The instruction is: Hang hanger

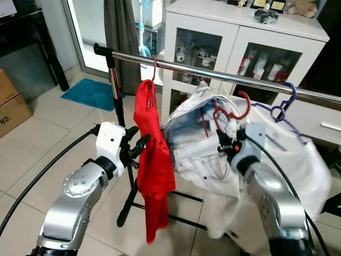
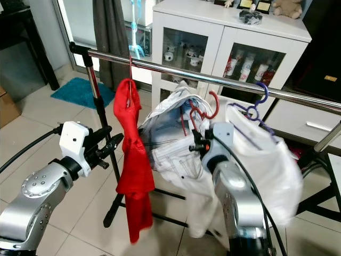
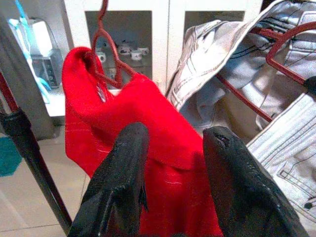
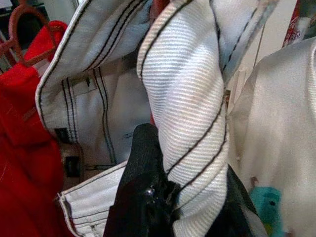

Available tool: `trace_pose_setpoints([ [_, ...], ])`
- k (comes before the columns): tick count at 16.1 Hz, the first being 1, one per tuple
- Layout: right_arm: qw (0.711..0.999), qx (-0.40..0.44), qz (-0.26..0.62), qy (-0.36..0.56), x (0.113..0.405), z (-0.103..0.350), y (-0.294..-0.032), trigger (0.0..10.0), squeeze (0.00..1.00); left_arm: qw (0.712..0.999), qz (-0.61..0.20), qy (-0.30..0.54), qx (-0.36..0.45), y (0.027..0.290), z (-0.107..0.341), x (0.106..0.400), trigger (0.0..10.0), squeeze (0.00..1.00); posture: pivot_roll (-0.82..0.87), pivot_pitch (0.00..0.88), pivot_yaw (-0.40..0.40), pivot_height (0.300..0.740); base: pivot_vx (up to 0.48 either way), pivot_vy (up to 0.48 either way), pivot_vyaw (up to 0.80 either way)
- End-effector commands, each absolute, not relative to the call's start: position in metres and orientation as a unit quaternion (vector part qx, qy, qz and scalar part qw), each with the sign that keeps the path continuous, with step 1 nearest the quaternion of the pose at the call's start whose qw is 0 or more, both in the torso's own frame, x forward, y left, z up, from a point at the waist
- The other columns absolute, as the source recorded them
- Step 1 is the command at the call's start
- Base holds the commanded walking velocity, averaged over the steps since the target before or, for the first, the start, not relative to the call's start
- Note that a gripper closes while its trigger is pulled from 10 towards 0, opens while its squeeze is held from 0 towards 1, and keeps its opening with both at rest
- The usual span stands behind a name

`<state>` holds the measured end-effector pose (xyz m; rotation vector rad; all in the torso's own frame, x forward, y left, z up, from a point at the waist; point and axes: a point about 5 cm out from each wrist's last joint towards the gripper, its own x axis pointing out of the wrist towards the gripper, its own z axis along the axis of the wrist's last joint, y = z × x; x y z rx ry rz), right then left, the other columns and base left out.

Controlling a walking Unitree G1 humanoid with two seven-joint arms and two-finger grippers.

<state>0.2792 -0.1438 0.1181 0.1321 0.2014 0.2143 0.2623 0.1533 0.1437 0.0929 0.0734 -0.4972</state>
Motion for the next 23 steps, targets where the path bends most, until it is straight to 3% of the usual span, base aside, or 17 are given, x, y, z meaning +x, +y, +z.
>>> trace_pose_setpoints([
  [1, 0.99, 0.066, 0.106, 0.073, 0.278, 0.131, -0.144, 0.0, 0.0, 0.967, -0.248, 0.037, 0.046, 0.15, 0.144, 0.261, 10.0, 0.0, -0.11, 0.0, -0.051, 0.74, -0.289, 0.0, 0.0],
  [10, 0.989, 0.063, 0.106, 0.085, 0.272, 0.132, -0.144, 0.0, 0.0, 0.966, -0.252, 0.032, 0.046, 0.147, 0.144, 0.261, 10.0, 0.0, -0.12, 0.0, -0.055, 0.74, -0.33, 0.0, 0.0],
  [15, 0.98, 0.048, 0.169, 0.089, 0.27, 0.135, -0.134, 0.0, 0.0, 0.964, -0.257, 0.034, 0.059, 0.154, 0.144, 0.262, 10.0, 0.0, -0.12, 0.0, -0.06, 0.74, -0.194, 0.0, 0.0],
  [17, 0.975, 0.04, 0.201, 0.088, 0.269, 0.139, -0.133, 0.0, 0.0, 0.961, -0.268, 0.018, 0.067, 0.16, 0.15, 0.265, 10.0, 1.0, -0.12, 0.0, -0.057, 0.74, 0.0, 0.0, 0.0],
  [20, 0.963, 0.034, 0.252, 0.085, 0.267, 0.149, -0.13, 0.0, 0.0, 0.963, -0.22, 0.019, 0.157, 0.176, 0.153, 0.284, 10.0, 1.0, -0.13, 0.0, -0.052, 0.74, 0.0, 0.0, 0.0],
  [21, 0.957, 0.038, 0.276, 0.079, 0.267, 0.157, -0.129, 0.0, 0.0, 0.952, -0.224, 0.018, 0.205, 0.179, 0.154, 0.295, 10.0, 0.82, -0.13, 0.0, -0.053, 0.74, 0.0, 0.0, 0.0],
  [22, 0.956, 0.046, 0.279, 0.074, 0.268, 0.162, -0.131, 0.0, 0.0, 0.945, -0.244, 0.026, 0.218, 0.177, 0.151, 0.298, 10.0, 0.35, -0.14, 0.0, -0.049, 0.74, 0.0, 0.0, 0.0],
  [23, 0.956, 0.048, 0.28, 0.073, 0.268, 0.163, -0.131, 0.0, 0.0, 0.943, -0.246, 0.028, 0.222, 0.177, 0.15, 0.299, 10.0, 0.0, -0.14, 0.0, -0.047, 0.74, 0.0, 0.0, 0.0],
])
